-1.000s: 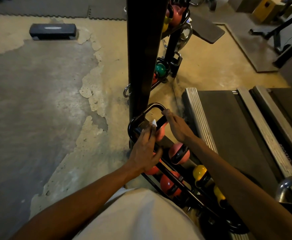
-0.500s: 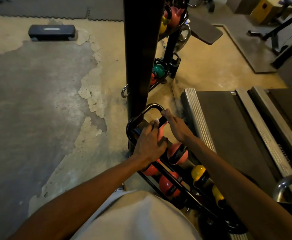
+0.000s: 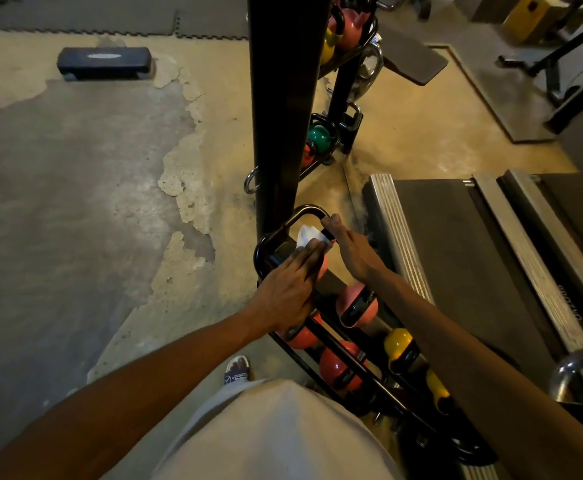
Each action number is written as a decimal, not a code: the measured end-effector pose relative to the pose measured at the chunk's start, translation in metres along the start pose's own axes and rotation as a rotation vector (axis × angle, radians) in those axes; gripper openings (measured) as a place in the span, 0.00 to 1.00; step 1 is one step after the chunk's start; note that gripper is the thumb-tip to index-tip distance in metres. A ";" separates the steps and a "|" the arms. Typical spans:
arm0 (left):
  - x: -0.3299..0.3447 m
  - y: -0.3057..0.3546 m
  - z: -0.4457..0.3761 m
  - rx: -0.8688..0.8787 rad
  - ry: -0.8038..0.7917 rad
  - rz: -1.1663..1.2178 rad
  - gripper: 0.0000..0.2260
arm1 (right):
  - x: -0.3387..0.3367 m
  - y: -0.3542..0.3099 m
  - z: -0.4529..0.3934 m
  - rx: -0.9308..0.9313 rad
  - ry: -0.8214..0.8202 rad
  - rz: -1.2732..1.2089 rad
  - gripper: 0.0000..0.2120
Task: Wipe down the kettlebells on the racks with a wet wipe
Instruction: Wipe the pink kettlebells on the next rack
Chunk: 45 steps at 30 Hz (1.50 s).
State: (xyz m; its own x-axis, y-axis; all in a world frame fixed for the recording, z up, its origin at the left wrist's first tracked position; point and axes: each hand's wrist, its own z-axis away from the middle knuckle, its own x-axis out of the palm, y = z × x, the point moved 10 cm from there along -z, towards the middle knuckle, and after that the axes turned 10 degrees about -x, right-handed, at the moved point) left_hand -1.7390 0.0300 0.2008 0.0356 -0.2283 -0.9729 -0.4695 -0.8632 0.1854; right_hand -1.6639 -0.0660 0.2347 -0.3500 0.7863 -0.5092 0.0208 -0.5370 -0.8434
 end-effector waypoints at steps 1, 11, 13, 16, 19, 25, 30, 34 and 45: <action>0.004 0.000 0.000 0.022 -0.022 -0.061 0.34 | 0.000 0.001 0.000 0.001 0.002 -0.001 0.32; -0.001 -0.012 0.016 0.304 -0.060 -0.312 0.21 | 0.001 -0.002 0.004 -0.017 0.021 -0.005 0.40; 0.000 -0.017 0.018 0.249 -0.071 -0.266 0.22 | 0.000 0.000 0.003 -0.002 0.032 0.001 0.40; 0.013 -0.013 0.038 0.285 -0.068 -0.314 0.24 | -0.001 -0.002 0.007 0.005 0.038 0.017 0.36; 0.018 -0.010 0.038 0.395 -0.112 -0.411 0.24 | -0.001 -0.003 0.007 -0.019 0.036 0.023 0.35; 0.011 -0.021 0.019 0.365 -0.126 -0.429 0.23 | 0.001 -0.004 0.004 -0.038 0.048 0.003 0.31; 0.005 -0.023 0.044 0.273 -0.044 -0.192 0.28 | 0.004 -0.001 0.006 -0.053 0.034 0.000 0.30; 0.001 -0.015 0.037 0.075 -0.036 0.153 0.35 | 0.004 -0.002 0.004 -0.054 0.040 -0.003 0.29; -0.015 -0.042 -0.001 -0.548 0.097 0.953 0.13 | 0.003 -0.004 0.006 -0.090 0.059 0.003 0.28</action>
State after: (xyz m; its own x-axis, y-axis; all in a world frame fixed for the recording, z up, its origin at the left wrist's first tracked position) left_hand -1.7190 0.0689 0.2082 -0.0525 -0.9201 -0.3881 0.1123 -0.3916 0.9133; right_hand -1.6709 -0.0633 0.2374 -0.2938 0.8028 -0.5189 0.1071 -0.5118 -0.8524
